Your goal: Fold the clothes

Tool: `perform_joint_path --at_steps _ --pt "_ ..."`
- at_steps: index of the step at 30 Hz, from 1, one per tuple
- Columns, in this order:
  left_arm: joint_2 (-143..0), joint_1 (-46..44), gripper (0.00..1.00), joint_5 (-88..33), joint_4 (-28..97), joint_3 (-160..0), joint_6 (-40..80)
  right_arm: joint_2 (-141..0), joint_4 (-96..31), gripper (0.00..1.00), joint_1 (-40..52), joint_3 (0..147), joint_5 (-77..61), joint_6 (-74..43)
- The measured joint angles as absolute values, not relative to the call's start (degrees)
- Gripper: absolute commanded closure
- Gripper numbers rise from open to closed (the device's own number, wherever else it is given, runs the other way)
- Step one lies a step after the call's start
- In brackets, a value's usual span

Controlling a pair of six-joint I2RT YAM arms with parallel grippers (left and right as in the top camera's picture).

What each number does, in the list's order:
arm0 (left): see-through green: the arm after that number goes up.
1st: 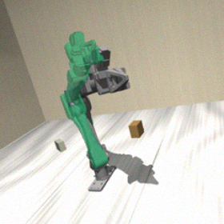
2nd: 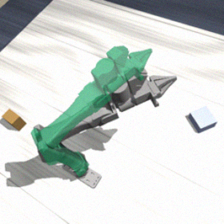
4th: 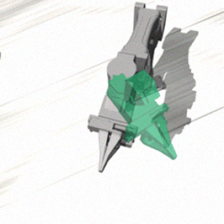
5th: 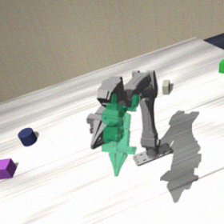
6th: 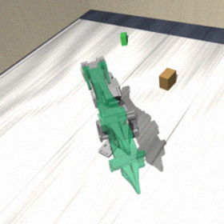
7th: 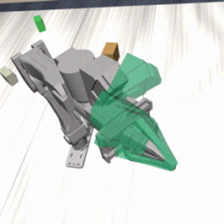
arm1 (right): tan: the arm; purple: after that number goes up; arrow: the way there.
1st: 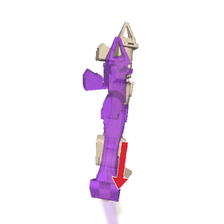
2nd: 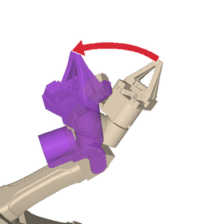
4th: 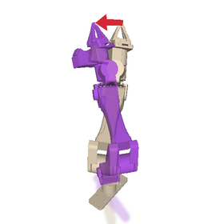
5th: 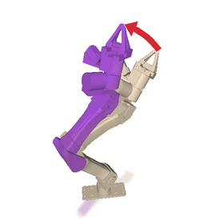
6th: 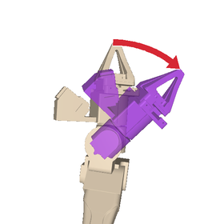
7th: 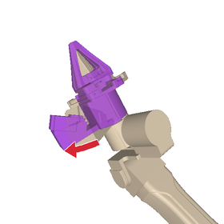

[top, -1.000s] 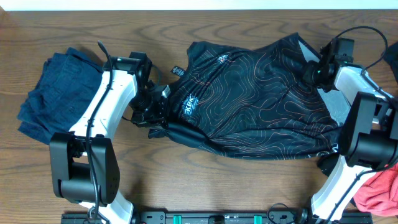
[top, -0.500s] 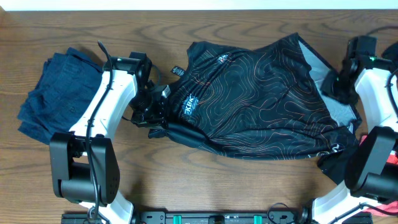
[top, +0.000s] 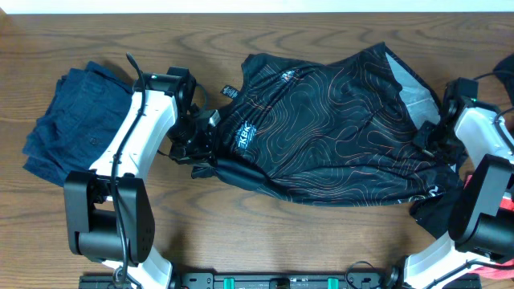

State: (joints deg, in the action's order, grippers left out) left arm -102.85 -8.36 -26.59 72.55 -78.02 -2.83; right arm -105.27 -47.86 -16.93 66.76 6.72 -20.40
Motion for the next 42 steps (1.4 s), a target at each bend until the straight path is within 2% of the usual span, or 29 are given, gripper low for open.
perform_joint_path --at_steps 16,25,34,42 --pt "-102.85 -8.36 0.94 -26.59 72.93 -78.02 -2.83 -105.27 -49.01 0.57 -16.95 64.84 5.98 -20.45" --pt "-102.85 -8.36 0.94 -26.57 72.9 -78.02 -2.83 -105.27 -52.42 0.56 -17.04 65.87 5.98 -20.45" --pt "-102.85 -8.36 0.94 -26.59 72.84 -78.02 -2.83 -105.27 -52.16 0.58 -17.04 65.87 6.76 -20.62" --pt "-102.85 -8.36 0.94 -26.59 72.84 -78.02 -2.83 -105.27 -51.09 0.68 -17.04 65.87 7.53 -20.93"
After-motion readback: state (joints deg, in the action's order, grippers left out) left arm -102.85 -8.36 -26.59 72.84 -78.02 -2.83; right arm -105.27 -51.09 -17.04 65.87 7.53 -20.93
